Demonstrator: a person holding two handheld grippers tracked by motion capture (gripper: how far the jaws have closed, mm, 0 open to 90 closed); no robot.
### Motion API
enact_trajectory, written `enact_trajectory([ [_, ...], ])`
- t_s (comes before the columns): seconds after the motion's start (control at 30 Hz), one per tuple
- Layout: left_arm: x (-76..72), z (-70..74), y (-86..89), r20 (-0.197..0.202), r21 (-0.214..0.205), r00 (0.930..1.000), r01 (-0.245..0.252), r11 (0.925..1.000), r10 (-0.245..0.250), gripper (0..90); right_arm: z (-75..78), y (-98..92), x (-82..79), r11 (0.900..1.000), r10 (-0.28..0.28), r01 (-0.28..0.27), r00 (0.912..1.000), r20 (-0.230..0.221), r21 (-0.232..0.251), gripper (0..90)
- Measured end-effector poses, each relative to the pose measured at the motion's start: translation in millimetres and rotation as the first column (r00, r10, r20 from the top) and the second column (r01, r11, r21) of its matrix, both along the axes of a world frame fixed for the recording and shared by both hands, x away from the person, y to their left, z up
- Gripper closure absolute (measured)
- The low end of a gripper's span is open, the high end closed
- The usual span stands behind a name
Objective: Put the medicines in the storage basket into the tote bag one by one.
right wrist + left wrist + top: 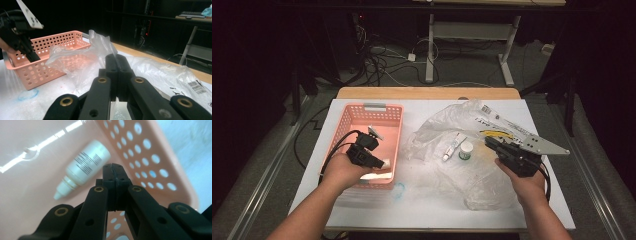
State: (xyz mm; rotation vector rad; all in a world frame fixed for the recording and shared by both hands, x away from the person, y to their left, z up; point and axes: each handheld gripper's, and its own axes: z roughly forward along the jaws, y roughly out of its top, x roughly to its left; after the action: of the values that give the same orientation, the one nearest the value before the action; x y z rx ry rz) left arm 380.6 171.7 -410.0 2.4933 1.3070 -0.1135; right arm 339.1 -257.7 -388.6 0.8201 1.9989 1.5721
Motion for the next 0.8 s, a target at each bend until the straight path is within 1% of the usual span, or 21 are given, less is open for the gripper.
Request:
enact_trajectory([
  [0.03,1.7,-3.7,-1.7,-0.012,0.016,0.9999,0.005,0.9999,-0.005,88.1,0.1,0.4,-0.1,1.0000,0.001,-0.001,1.0000,0.002,0.001,90.0],
  [0.1,6.2,-9.4,-3.8,-0.024,0.031,0.9997,-0.002,0.9995,0.002,88.1,0.0,0.5,0.0,1.0000,0.002,-0.002,1.0000,0.003,-0.001,90.0],
  [0.2,13.9,-13.3,-2.2,-0.015,0.044,0.9996,-0.022,0.9988,0.023,88.1,0.0,0.0,0.3,1.0000,0.001,-0.001,1.0000,0.001,0.001,90.0],
  [0.23,16.2,-14.1,-1.0,-0.006,0.038,0.9996,-0.029,0.9989,0.029,88.1,-0.2,-0.1,0.6,1.0000,0.000,0.000,1.0000,0.002,0.002,90.0],
  [0.3,20.7,-14.3,1.5,0.028,0.028,0.9980,-0.058,0.9979,0.057,88.1,-1.1,-0.4,1.2,1.0000,-0.001,0.001,1.0000,-0.005,0.003,90.0],
  [0.37,24.9,-16.5,3.1,0.056,0.026,0.9963,-0.067,0.9974,0.065,88.0,-1.9,-0.6,2.1,1.0000,0.001,-0.001,1.0000,-0.006,0.002,90.0],
  [0.4,25.9,-16.9,3.3,0.082,0.027,0.9941,-0.073,0.9970,0.070,88.0,-2.0,-0.5,2.3,1.0000,0.002,-0.002,1.0000,-0.004,0.001,90.0],
  [0.43,26.7,-15.5,4.5,0.104,0.017,0.9915,-0.080,0.9966,0.078,87.9,-1.9,-0.4,2.0,1.0000,0.001,-0.001,1.0000,-0.003,0.001,90.0],
  [0.47,27.3,-12.8,6.6,0.129,-0.009,0.9876,-0.088,0.9961,0.088,87.8,-1.6,-0.5,1.4,1.0000,0.000,0.000,1.0000,-0.005,0.000,90.0],
  [0.5,27.6,-9.4,9.0,0.164,-0.035,0.9815,-0.094,0.9950,0.098,87.7,-1.3,-0.7,0.9,1.0000,-0.001,0.001,1.0000,-0.007,0.004,90.0],
  [0.53,27.8,-6.0,11.1,0.207,-0.049,0.9732,-0.091,0.9947,0.099,86.7,-1.1,-1.2,0.9,1.0000,-0.002,0.002,1.0000,-0.004,0.006,90.0],
  [0.57,28.7,-2.8,13.3,0.251,-0.049,0.9634,-0.084,0.9953,0.093,78.6,-1.0,-1.6,1.0,1.0000,0.000,0.000,1.0000,0.001,0.004,90.0],
  [0.6,30.6,-0.5,15.6,0.280,-0.054,0.9552,-0.084,0.9950,0.096,73.6,-1.0,-1.7,1.0,1.0000,-0.001,0.001,1.0000,0.001,0.004,90.0],
  [0.63,33.6,0.7,17.9,0.289,-0.066,0.9513,-0.091,0.9937,0.106,66.1,-1.1,-1.5,0.7,1.0000,-0.002,0.002,1.0000,-0.003,0.004,90.0],
  [0.7,41.1,0.3,21.7,0.261,-0.093,0.9598,-0.081,0.9924,0.103,53.4,-1.6,-0.6,0.5,1.0000,0.000,0.000,1.0000,-0.006,0.000,90.0],
  [0.73,44.7,-1.1,22.1,0.263,-0.083,0.9604,-0.073,0.9939,0.092,48.8,-2.0,0.0,0.9,1.0000,0.002,-0.002,1.0000,-0.005,-0.001,90.0],
  [0.77,49.2,-3.4,22.3,0.263,-0.085,0.9606,-0.070,0.9939,0.090,43.0,-2.6,0.7,1.3,1.0000,0.005,-0.005,1.0000,-0.006,0.000,90.0],
  [0.8,54.0,-6.4,23.1,0.263,-0.094,0.9608,-0.067,0.9934,0.089,40.4,-3.1,1.2,1.7,1.0000,0.004,-0.004,0.9999,-0.010,-0.002,90.0],
])
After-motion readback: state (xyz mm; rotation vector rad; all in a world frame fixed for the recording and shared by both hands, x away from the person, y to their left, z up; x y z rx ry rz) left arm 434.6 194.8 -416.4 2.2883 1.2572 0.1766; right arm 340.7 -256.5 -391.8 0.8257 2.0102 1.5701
